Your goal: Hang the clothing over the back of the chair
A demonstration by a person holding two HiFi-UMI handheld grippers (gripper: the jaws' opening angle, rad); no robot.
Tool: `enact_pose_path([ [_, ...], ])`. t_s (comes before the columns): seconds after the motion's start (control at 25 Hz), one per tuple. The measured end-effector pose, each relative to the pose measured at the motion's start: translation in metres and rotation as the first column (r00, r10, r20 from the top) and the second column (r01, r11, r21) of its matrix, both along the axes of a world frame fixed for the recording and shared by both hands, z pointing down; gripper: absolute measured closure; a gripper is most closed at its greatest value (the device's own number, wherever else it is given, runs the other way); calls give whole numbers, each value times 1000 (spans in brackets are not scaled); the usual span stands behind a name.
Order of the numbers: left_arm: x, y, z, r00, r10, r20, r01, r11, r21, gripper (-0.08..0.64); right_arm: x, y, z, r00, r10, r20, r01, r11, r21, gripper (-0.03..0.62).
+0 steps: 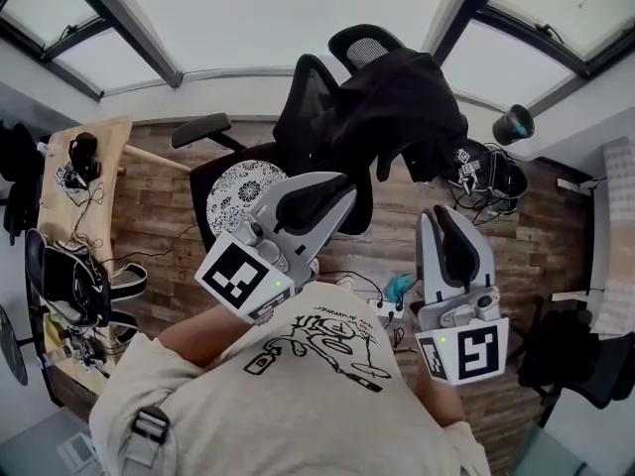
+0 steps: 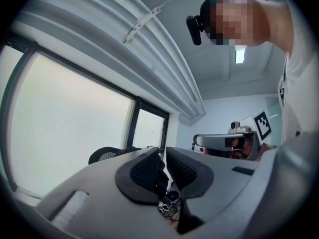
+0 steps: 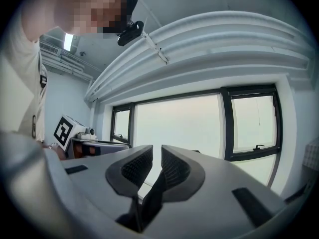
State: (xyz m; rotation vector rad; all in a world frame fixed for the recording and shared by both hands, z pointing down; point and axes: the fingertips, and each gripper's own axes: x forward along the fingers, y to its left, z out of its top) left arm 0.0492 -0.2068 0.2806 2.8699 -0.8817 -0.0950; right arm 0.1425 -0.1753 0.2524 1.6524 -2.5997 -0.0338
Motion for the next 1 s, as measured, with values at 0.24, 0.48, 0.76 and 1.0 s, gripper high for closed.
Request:
enact_pose_path([
  [0.24, 3, 12, 5, 1000, -4, -14, 4, 1000, -24, 512, -9, 9, 7, 1000, -2, -1, 2, 1000, -12, 561],
  [0.48, 4, 13, 8, 1000, -2, -3, 2, 1000, -29, 512, -9, 8, 10, 1000, 2, -6, -2, 1000, -17, 568],
  [0.76, 4, 11, 10, 1000, 5, 2, -5, 1000, -28, 512, -9, 5, 10, 1000, 2, -8, -3, 1000, -13, 569],
  [1.0, 3, 10, 9, 1000, 12, -2, -12, 999, -32, 512, -9, 3, 8, 1000, 4, -15, -5, 1000, -9, 571],
])
